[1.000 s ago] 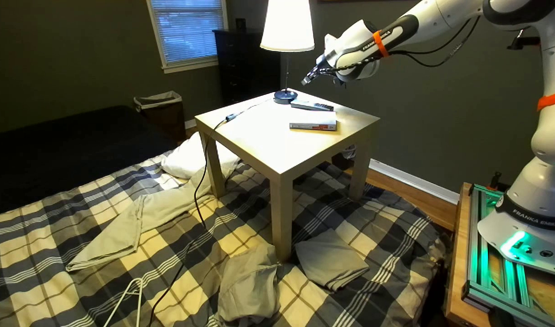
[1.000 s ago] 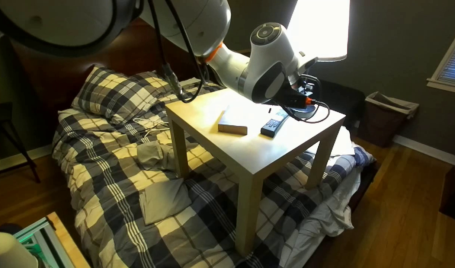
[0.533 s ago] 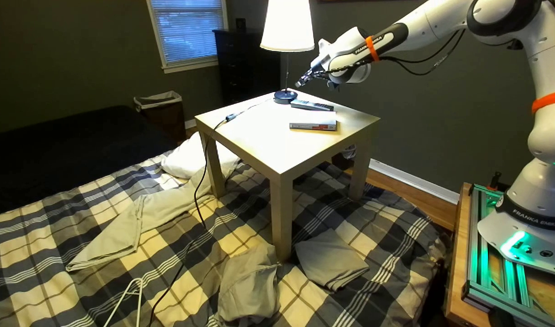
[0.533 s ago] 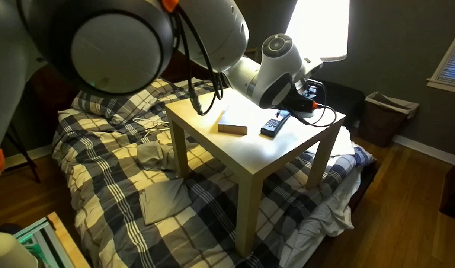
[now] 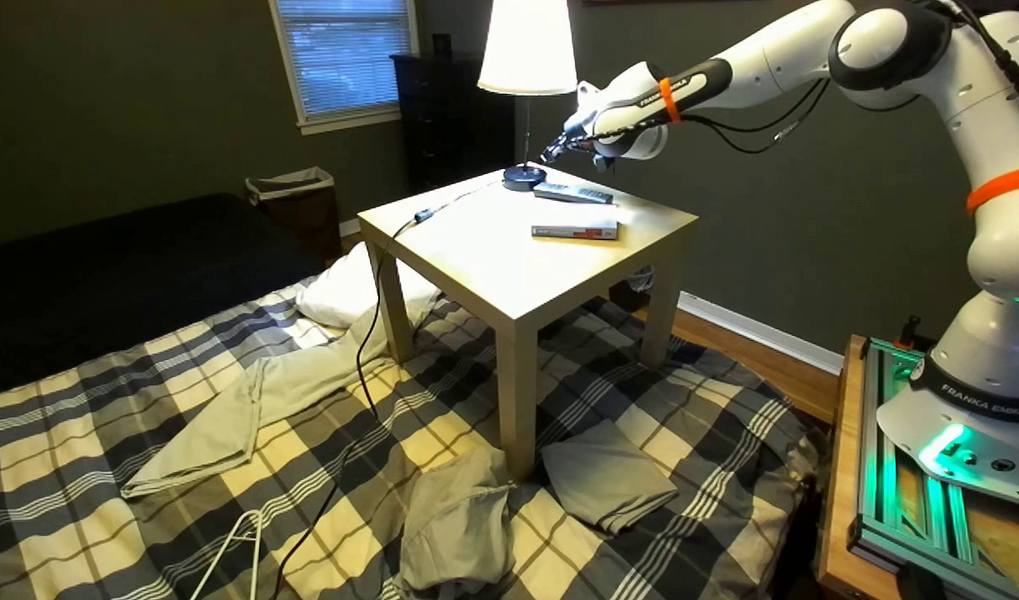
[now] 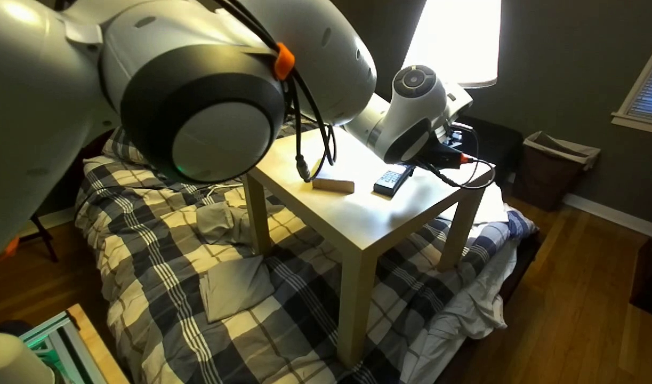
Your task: Turn off the lamp by pressing the button on the lamp base
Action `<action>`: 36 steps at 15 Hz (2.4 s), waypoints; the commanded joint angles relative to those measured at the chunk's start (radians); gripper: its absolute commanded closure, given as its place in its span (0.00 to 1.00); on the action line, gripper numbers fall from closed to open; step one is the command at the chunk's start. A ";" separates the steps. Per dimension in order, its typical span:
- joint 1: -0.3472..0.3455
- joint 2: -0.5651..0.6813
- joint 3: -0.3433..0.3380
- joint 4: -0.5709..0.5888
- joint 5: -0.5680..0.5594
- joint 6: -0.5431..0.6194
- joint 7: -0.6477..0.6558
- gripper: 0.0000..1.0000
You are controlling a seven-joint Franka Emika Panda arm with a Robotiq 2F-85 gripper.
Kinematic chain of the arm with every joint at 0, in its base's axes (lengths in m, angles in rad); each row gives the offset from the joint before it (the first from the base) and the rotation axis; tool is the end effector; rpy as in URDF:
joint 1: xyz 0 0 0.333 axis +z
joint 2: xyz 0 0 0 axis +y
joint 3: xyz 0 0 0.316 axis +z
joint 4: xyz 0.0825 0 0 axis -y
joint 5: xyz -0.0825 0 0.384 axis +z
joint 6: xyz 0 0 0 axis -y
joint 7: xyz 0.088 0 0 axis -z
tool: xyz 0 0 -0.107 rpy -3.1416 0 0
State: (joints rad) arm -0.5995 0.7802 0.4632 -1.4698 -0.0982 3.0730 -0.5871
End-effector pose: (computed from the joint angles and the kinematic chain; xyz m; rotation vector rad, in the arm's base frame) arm 0.7439 -0.1966 0.3580 2.6806 0.3673 1.3218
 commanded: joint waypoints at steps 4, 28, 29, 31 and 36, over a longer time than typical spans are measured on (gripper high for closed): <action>-0.012 0.096 0.046 0.122 -0.009 -0.052 -0.075 1.00; -0.059 0.119 0.125 0.152 0.061 -0.131 -0.157 1.00; -0.059 0.125 0.124 0.153 0.070 -0.122 -0.168 1.00; -0.064 0.136 0.133 0.155 0.087 -0.112 -0.189 1.00; -0.085 0.155 0.163 0.158 0.121 -0.096 -0.228 1.00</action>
State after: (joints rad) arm -0.6588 0.9088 0.5844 -1.3198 -0.0121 2.9616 -0.7608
